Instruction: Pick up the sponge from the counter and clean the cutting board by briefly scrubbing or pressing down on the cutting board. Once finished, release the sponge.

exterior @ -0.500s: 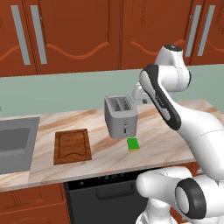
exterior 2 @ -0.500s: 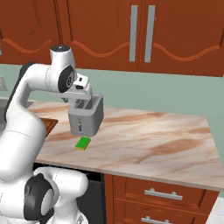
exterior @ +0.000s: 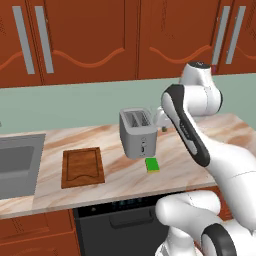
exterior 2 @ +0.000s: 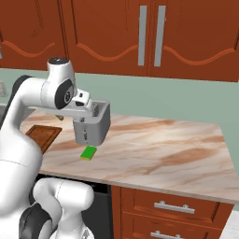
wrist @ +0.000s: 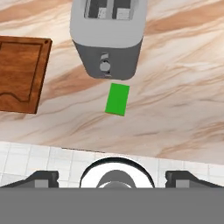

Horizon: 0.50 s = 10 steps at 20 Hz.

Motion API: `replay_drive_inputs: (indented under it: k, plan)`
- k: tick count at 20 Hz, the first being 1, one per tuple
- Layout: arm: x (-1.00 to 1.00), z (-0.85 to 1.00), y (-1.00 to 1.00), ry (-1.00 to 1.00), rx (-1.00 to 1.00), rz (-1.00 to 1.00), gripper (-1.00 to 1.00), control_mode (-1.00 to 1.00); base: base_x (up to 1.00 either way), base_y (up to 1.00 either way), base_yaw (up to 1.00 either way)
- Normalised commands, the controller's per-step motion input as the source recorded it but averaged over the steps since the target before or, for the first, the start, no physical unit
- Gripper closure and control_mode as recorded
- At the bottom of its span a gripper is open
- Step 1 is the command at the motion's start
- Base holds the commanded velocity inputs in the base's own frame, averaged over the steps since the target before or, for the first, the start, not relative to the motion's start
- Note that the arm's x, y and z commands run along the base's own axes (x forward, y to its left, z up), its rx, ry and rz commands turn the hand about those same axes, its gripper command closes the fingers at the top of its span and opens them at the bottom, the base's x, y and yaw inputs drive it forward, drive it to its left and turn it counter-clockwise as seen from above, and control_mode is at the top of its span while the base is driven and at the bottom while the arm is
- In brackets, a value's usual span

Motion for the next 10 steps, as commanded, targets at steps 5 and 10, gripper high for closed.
replay_drive_inputs:
  k: [5,10]
  plan:
    - [-0.1,-0.84,0.07,0.34,0.0,-0.13,-1.0,-1.0,0.0,0.0,0.0]
    - [0.26,-0.72,0.02,0.43,0.0,-0.19,-1.0,-1.0,0.0,0.0,0.0]
